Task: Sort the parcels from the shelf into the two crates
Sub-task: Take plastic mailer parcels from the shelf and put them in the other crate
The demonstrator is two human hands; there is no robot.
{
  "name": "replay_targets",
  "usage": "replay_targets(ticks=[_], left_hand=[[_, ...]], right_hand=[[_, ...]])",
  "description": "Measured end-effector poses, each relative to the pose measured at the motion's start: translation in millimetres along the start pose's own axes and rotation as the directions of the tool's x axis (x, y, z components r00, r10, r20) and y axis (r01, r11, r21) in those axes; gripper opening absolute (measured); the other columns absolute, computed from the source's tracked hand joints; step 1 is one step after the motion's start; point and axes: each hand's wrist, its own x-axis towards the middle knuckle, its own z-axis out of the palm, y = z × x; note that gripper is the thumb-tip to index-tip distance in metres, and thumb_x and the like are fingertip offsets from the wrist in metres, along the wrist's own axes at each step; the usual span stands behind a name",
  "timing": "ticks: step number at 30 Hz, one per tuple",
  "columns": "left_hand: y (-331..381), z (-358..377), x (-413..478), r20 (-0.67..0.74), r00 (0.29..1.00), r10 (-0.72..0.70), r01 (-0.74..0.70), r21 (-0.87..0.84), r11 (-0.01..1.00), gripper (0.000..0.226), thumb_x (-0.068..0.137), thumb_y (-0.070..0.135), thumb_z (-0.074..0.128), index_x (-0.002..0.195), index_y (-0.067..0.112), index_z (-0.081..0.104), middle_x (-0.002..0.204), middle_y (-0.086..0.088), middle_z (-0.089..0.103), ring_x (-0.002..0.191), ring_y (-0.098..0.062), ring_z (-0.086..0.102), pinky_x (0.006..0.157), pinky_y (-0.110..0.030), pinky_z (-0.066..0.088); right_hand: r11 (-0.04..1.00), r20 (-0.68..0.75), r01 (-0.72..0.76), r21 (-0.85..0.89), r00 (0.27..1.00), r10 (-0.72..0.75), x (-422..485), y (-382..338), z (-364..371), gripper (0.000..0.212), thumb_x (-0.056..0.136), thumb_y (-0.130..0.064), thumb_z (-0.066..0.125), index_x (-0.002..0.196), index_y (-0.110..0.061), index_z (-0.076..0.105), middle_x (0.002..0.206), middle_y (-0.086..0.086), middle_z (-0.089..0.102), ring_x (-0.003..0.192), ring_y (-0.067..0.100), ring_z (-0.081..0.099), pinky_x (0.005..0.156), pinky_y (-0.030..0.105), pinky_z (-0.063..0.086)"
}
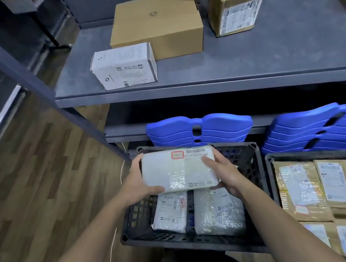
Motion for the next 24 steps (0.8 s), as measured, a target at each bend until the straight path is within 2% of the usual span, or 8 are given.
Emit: replay_targets(ticks=[4,6,8,10,14,17,21,24], left_hand=[[5,1,7,0.054,0.997,0.054,-0.065,0.241,0.968,0.156,0.036,0.051,0.101,0.158,0.041,0.004,0.150,0.015,0.028,0.134,-0.010,0.041,0.113,-0.044,0.045],[7,6,5,0.088,0.995,0.051,-0.086,0.468,0.880,0.163,0.037,0.057,0.097,0.159,0.042,-0.011,0.148,0.011,0.013,0.134,-0.014,0.029,0.110,-0.045,0.046],[-5,20,2,0.050,0.995,0.092,-0.103,0.611,0.785,0.154,0.039,0.064,0.088,0.157,0.032,-0.005,0.148,0.002,0.011,0.138,-0.021,0.020,0.114,-0.045,0.041],[-24,36,-2,-0.014,0.994,0.112,-0.080,0.614,0.785,0.138,0.039,0.068,0.080,0.150,0.020,0.012,0.147,-0.003,0.023,0.140,-0.026,0.026,0.118,-0.038,0.033],[-43,63,-14,-0.169,0.985,-0.021,0.101,0.481,0.871,0.135,0.035,0.074,0.071,0.149,0.016,0.028,0.128,-0.004,0.041,0.122,-0.029,0.041,0.108,-0.038,0.035],[-46,77,-18,-0.223,0.972,-0.076,0.177,0.477,0.861,0.140,0.038,0.080,0.069,0.158,0.031,0.016,0.121,-0.004,0.041,0.113,-0.028,0.040,0.104,-0.039,0.037],[-53,88,-20,-0.260,0.948,-0.183,0.295,0.505,0.811,0.138,0.049,0.095,0.055,0.160,0.040,-0.006,0.118,-0.007,0.035,0.112,-0.028,0.038,0.104,-0.039,0.035],[-64,85,-12,-0.219,0.952,-0.214,0.303,0.571,0.763,0.137,0.053,0.102,0.038,0.161,0.035,-0.014,0.122,-0.008,0.031,0.113,-0.027,0.036,0.105,-0.036,0.034]], right_hand=[[0.998,-0.046,-0.031,0.046,0.998,0.033,7,7,0,0.028,0.102,-0.041,0.063,0.129,-0.050,0.061,0.118,-0.005,0.077,0.107,0.030,0.075,0.091,0.069,0.055],[0.993,-0.073,-0.038,0.114,0.996,0.047,10,7,0,0.045,0.099,-0.036,0.070,0.141,-0.042,0.057,0.122,-0.005,0.076,0.104,0.025,0.076,0.085,0.061,0.061],[0.986,-0.116,-0.036,0.162,0.992,0.055,15,3,2,0.067,0.093,-0.030,0.078,0.152,-0.036,0.047,0.127,-0.008,0.073,0.097,0.017,0.078,0.069,0.043,0.065],[0.986,-0.145,-0.033,0.161,0.988,0.056,23,2,8,0.074,0.087,-0.026,0.083,0.153,-0.027,0.047,0.126,-0.004,0.074,0.094,0.019,0.078,0.066,0.039,0.062],[0.964,-0.316,-0.028,0.265,0.942,0.114,31,21,34,0.083,0.083,-0.027,0.086,0.154,-0.016,0.045,0.125,0.005,0.070,0.109,0.024,0.068,0.096,0.045,0.053],[0.904,-0.229,-0.131,0.407,0.944,0.239,30,43,57,0.095,0.088,-0.031,0.082,0.162,-0.027,0.023,0.127,-0.001,0.068,0.120,0.024,0.059,0.111,0.058,0.044],[0.953,-0.076,-0.142,0.266,0.983,0.168,40,65,94,0.050,0.092,-0.023,0.077,0.134,-0.041,0.057,0.117,-0.014,0.076,0.113,0.020,0.071,0.099,0.068,0.051],[0.970,-0.081,-0.138,0.202,0.984,0.157,57,83,109,0.065,0.093,-0.016,0.074,0.143,-0.048,0.049,0.111,-0.016,0.077,0.109,0.019,0.073,0.094,0.063,0.056]])
